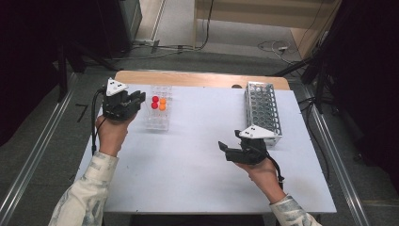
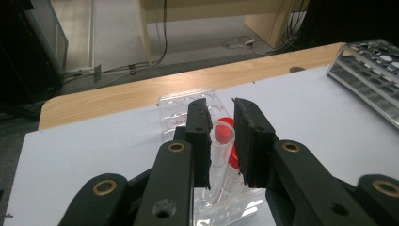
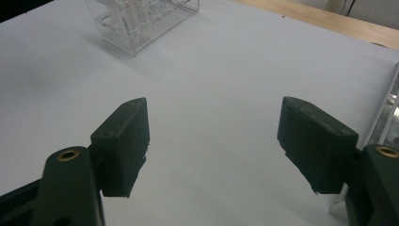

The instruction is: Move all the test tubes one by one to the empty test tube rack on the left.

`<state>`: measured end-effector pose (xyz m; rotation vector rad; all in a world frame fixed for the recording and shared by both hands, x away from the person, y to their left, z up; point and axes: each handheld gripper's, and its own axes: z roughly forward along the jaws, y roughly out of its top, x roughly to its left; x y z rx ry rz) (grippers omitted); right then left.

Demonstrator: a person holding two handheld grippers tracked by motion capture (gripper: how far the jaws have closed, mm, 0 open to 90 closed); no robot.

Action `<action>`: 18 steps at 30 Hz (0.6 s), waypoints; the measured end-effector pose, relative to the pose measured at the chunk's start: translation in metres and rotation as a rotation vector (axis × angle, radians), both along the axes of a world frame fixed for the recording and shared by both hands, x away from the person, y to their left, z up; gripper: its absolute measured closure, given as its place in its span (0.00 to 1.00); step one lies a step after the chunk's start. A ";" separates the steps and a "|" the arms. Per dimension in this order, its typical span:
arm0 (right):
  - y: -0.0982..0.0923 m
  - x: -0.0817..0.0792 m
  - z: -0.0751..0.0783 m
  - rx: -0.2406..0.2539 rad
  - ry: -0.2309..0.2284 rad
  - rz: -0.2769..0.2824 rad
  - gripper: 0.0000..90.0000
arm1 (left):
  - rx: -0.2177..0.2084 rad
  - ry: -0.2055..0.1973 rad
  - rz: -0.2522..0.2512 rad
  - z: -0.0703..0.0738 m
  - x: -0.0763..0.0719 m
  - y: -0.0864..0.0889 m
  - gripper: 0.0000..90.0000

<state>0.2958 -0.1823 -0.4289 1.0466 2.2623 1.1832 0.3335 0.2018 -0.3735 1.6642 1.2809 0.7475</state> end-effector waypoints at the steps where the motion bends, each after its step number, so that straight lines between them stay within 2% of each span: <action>1: 0.000 0.000 0.000 0.000 -0.001 0.000 0.27 | 0.001 -0.001 0.001 -0.001 0.001 -0.001 0.86; 7: 0.000 0.000 0.000 0.000 0.000 0.000 0.27 | 0.055 -0.004 0.011 -0.007 0.003 -0.008 0.86; 18: 0.000 0.000 0.000 -0.001 0.004 -0.002 0.27 | 0.071 0.025 0.012 -0.022 0.008 -0.013 0.85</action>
